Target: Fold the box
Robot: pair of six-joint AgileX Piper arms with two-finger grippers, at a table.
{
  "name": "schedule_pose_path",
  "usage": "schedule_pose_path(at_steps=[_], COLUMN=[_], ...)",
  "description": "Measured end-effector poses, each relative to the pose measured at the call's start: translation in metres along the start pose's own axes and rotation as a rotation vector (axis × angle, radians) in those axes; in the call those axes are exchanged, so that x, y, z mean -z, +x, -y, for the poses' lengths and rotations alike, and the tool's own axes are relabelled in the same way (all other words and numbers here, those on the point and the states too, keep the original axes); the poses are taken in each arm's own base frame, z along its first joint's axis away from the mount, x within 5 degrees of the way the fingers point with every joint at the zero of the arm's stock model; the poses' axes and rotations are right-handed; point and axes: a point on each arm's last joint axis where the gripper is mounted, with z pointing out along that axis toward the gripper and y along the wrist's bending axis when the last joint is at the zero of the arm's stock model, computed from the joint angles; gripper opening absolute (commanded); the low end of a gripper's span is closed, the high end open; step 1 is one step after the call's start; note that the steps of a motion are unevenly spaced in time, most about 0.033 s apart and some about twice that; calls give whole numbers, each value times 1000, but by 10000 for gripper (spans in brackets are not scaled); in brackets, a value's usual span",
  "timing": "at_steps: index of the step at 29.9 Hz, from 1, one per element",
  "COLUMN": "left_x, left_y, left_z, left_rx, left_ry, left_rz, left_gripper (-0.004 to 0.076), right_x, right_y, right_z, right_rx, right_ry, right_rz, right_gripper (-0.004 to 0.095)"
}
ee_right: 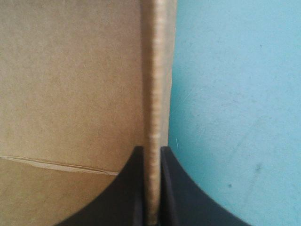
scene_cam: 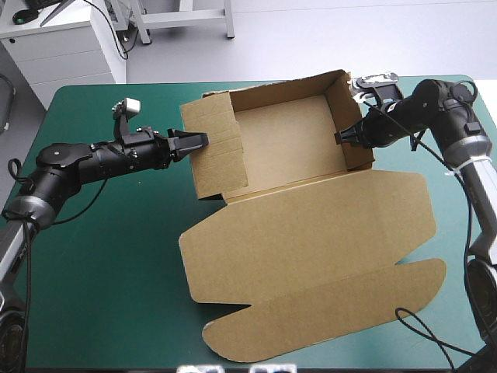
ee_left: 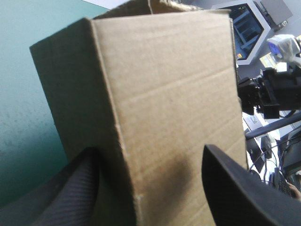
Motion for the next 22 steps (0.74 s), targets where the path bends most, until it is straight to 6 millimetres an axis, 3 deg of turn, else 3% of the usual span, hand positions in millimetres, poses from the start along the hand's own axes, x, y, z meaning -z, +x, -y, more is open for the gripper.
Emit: schedule_pose_path(at_steps=[8, 16, 22], left_x=[-2, -18, -33], left_y=[-6, -17, -3], left_z=[3, 49, 57], left_rx=[-1, -126, -88], left_ry=[-17, -181, -368], left_rz=[-15, -134, -173], left_gripper=[459, 420, 399], right_x=[0, 21, 22], right_y=[-4, -21, -22], right_z=[-8, -14, -24], right_rx=[-1, 30, 56], right_ry=[5, 57, 119], right_rz=[16, 75, 50], right_gripper=[-11, -11, -11])
